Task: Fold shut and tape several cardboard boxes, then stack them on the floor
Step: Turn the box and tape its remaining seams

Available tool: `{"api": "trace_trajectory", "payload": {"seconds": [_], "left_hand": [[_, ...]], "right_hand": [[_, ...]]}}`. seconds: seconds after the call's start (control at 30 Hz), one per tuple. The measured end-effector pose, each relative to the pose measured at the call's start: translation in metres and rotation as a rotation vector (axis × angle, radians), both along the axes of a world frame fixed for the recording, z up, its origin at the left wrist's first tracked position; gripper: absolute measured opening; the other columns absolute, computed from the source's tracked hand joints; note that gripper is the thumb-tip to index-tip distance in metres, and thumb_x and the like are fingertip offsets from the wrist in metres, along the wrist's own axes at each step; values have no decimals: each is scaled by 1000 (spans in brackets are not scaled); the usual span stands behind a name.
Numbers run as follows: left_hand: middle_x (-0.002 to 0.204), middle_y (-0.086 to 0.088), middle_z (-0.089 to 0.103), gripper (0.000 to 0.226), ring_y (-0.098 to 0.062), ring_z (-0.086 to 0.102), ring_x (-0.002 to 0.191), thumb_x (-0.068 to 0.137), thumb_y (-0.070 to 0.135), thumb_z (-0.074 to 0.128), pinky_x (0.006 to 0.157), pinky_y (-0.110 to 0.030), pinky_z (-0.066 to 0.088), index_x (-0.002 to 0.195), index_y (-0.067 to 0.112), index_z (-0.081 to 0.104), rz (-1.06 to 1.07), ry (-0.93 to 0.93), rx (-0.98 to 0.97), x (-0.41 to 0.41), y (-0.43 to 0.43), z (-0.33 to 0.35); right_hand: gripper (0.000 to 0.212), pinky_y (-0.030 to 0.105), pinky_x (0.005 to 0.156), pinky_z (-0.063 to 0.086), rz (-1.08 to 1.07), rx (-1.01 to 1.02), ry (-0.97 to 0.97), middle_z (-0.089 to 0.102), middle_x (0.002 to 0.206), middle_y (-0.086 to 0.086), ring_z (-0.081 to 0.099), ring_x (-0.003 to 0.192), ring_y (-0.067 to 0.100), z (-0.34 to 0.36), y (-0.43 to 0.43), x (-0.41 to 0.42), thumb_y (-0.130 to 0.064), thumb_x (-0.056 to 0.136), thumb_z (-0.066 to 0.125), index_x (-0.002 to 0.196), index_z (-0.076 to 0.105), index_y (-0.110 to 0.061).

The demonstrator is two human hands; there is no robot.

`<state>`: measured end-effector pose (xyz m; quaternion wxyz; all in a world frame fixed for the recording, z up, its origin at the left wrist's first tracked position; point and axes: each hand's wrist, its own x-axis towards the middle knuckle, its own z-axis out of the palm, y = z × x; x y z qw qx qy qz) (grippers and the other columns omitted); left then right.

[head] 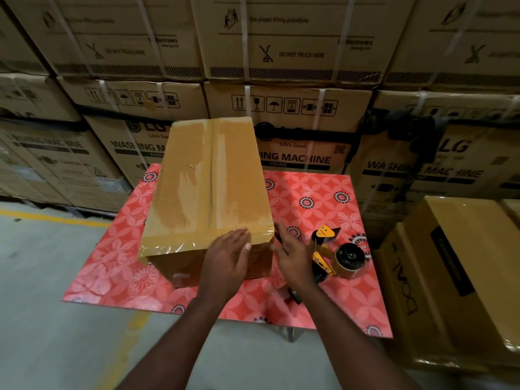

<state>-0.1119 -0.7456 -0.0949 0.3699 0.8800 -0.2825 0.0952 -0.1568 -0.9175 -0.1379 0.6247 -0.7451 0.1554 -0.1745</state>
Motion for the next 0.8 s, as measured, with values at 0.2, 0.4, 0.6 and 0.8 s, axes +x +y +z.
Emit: {"api": "trace_trajectory", "payload": {"seconds": [0.2,0.4,0.6,0.8], "left_hand": [[128,2,70,39,-19,63,116,97,42,49,96,-41,50,120,22,73,30,-58,121,27,-18,16],[144,-2,59,52,-20,51,137,99,41,37,111,-40,40,138,16,61,-94,-176,350,39,-18,-8],[146,-5,57,59,-25,53,136,85,13,71,110,-42,42,142,12,57,-147,-252,364,38,-12,-8],[151,0,51,51,-18,44,142,97,30,48,115,-35,32,146,16,52,-123,-173,357,36,-14,-4]], "right_hand": [[35,19,113,37,137,-231,-108,58,144,-4,47,137,-1,43,-21,14,-18,104,57,139,61,-14],[43,7,115,22,269,-655,-134,56,144,9,39,143,20,21,-29,23,6,94,57,135,64,-7],[68,10,118,16,340,-816,-140,37,157,-5,22,151,8,11,-35,20,6,87,68,149,49,-14],[45,11,116,25,244,-664,-150,52,148,1,34,145,12,22,-27,20,-10,96,67,140,60,-10]]}}
